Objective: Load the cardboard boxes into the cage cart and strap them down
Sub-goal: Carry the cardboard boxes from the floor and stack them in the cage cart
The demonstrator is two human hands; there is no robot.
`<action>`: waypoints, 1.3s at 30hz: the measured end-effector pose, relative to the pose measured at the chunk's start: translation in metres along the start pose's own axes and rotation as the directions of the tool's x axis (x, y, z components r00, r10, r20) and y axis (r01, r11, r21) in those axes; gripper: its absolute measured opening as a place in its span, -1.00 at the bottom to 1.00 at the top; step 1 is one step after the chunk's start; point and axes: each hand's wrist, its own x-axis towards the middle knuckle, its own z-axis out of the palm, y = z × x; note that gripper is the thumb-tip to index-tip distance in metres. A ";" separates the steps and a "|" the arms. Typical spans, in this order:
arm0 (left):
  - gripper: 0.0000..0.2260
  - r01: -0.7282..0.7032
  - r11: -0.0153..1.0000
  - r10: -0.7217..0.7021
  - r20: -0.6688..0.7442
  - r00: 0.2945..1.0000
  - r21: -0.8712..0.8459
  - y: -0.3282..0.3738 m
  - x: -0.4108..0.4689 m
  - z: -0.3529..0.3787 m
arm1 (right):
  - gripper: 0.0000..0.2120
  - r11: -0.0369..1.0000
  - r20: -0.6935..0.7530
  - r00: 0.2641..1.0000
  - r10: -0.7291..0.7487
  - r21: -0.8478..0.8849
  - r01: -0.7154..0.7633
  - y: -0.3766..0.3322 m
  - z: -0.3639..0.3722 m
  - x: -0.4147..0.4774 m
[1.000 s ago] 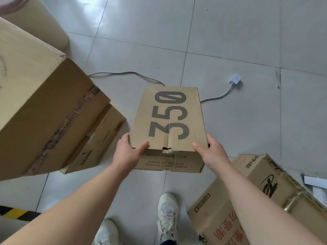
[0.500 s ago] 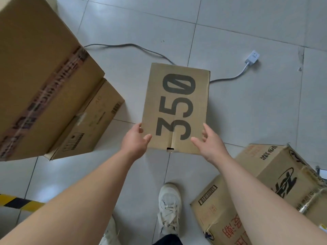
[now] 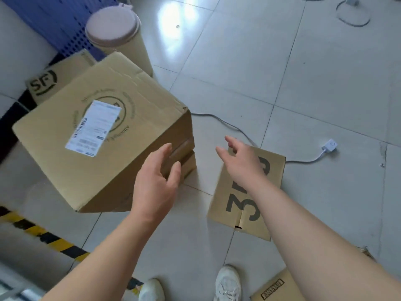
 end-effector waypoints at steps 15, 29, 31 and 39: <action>-0.47 0.745 0.572 -0.772 0.083 0.630 -0.343 -0.093 0.010 -0.121 | -0.18 0.996 0.155 0.988 -0.009 -0.081 0.022 -0.125 0.051 0.041; -0.53 0.547 0.596 -0.570 0.169 0.804 -0.588 -0.038 0.011 -0.087 | -0.42 0.999 -0.257 0.966 0.019 -0.022 -0.025 -0.085 -0.041 0.020; -0.56 0.539 0.628 -0.525 0.206 0.826 -0.561 -0.014 0.010 -0.068 | -0.45 0.997 -0.327 0.942 0.077 -0.005 -0.083 -0.064 -0.072 0.009; -0.43 0.491 0.774 -0.339 0.393 0.855 -0.399 0.057 0.007 0.030 | -0.44 0.945 -0.454 0.831 0.322 0.097 -0.313 0.052 -0.158 -0.036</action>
